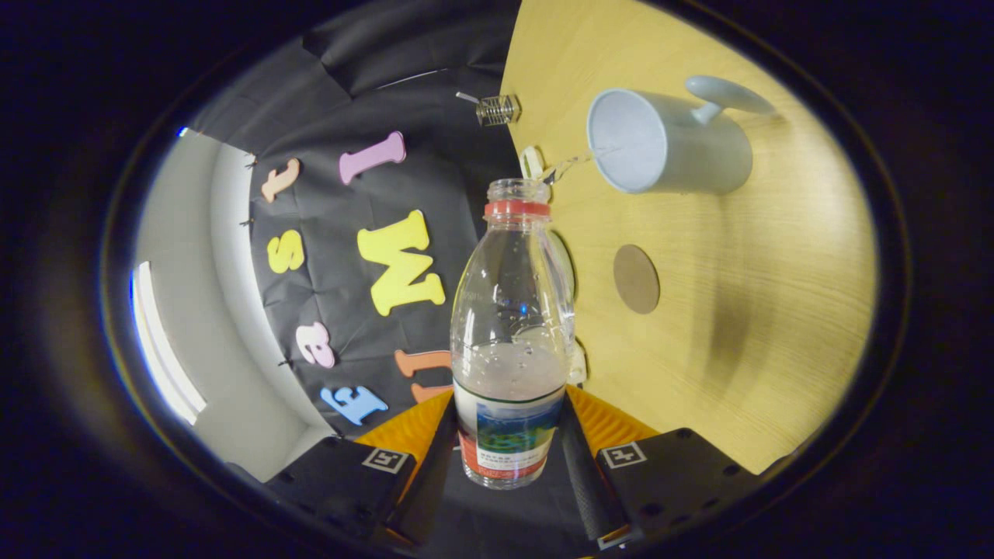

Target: Take the bottle from table, then pour the juice into the cup, finally place the bottle on the coaster

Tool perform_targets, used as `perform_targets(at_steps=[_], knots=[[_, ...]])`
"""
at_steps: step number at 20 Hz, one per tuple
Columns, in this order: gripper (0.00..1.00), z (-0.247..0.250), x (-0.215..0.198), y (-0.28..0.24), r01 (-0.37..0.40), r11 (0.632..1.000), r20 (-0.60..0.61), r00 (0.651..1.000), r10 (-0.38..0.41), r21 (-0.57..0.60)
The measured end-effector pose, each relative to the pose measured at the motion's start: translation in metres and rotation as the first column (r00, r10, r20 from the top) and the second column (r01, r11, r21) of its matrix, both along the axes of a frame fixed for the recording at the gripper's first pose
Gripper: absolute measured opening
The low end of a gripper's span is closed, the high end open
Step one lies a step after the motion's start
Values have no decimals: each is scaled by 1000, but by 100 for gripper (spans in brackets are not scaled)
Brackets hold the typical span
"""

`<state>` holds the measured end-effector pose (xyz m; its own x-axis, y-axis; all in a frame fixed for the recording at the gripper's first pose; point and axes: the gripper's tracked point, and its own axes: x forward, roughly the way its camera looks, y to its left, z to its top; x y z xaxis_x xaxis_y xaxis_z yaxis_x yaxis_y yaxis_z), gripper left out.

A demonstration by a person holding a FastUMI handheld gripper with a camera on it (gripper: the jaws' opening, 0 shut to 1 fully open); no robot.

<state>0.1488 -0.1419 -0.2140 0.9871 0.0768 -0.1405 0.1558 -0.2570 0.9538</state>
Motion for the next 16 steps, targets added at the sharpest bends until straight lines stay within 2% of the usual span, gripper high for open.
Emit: perform_targets(at_steps=[16], knots=[[75,15,6,-9,9,993,-20,1000,-6,115]])
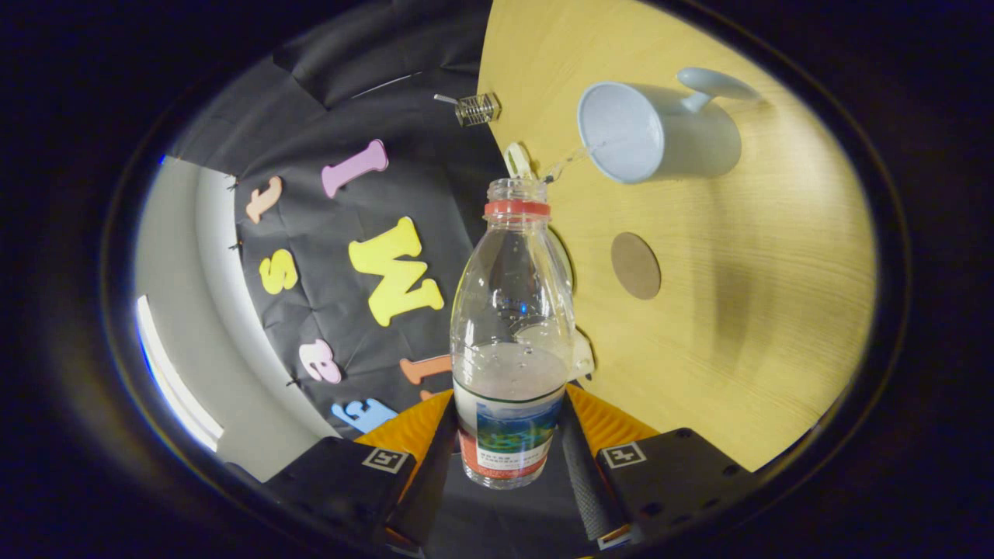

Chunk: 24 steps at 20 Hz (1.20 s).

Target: Take the bottle from table, then pour the juice into the cup, finally place the bottle on the coaster

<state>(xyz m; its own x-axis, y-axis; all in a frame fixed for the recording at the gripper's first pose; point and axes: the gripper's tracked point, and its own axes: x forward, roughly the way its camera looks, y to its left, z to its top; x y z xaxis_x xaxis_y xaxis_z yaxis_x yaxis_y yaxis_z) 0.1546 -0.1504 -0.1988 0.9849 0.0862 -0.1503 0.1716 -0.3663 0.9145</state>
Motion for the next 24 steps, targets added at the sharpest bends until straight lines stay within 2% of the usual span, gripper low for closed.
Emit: perform_targets(at_steps=[16,24], knots=[[75,23,6,-14,42,992,6,999,-43,123],[75,38,11,-28,78,974,4,997,-80,213]])
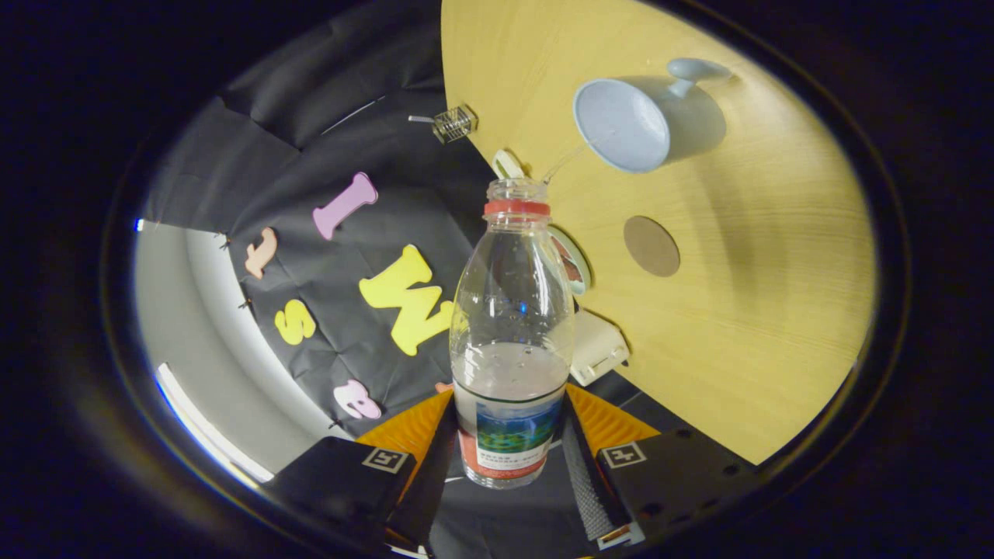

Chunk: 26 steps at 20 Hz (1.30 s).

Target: Take the bottle from table, then pour the juice into the cup, finally place the bottle on the coaster

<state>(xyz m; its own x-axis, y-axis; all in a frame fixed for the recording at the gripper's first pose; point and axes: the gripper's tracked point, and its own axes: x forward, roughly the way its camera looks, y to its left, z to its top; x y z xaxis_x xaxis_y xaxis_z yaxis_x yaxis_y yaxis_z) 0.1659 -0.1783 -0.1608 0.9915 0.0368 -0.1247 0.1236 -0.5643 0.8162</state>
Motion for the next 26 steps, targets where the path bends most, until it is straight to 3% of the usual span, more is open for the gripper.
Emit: perform_targets(at_steps=[9,26], knots=[[75,17,4,-6,12,997,8,1000,-13,70],[75,8,-2,-1,-14,999,-2,1000,14,29]])
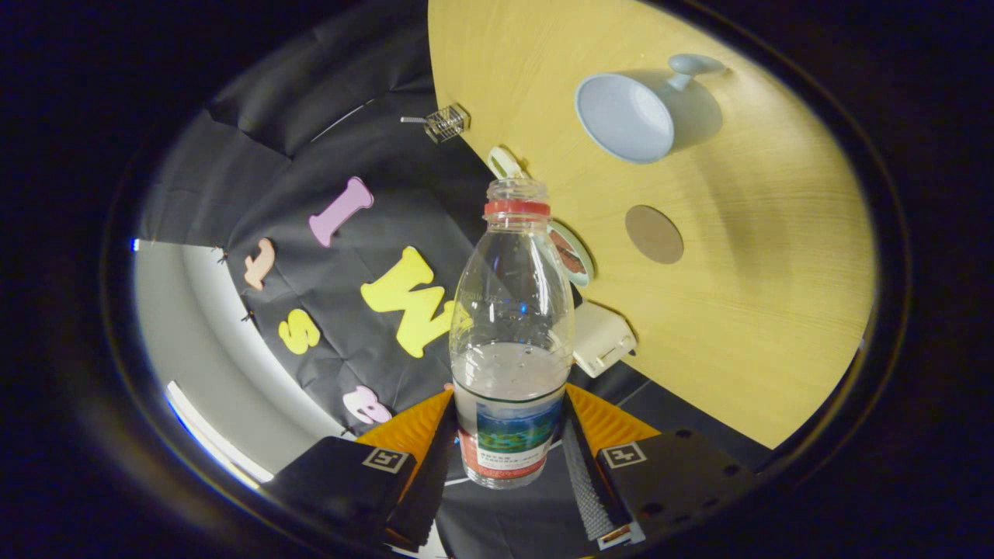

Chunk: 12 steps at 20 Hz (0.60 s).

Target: Take the bottle from table, then pour the juice into the cup, finally place the bottle on the coaster

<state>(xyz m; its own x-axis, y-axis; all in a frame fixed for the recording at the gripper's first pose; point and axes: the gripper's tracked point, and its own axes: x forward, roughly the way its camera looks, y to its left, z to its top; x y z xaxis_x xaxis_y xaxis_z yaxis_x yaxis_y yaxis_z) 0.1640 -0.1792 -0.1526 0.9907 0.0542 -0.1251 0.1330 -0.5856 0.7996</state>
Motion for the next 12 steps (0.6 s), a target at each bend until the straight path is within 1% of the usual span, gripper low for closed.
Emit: perform_targets(at_steps=[2,4,6,7,9,10,11,12], knots=[[75,-7,-3,10,-45,996,-21,999,43,-71],[75,-14,-7,18,-93,981,-32,996,89,-168],[75,-19,-12,25,-136,957,-46,991,128,-257],[75,-24,-14,29,-162,938,-59,987,151,-306],[75,-30,-18,38,-218,881,-95,976,196,-421],[75,-29,-19,38,-227,845,-99,974,205,-485],[75,-22,-22,41,-227,801,-92,973,212,-553],[75,-18,-24,43,-228,749,-91,971,219,-622]])
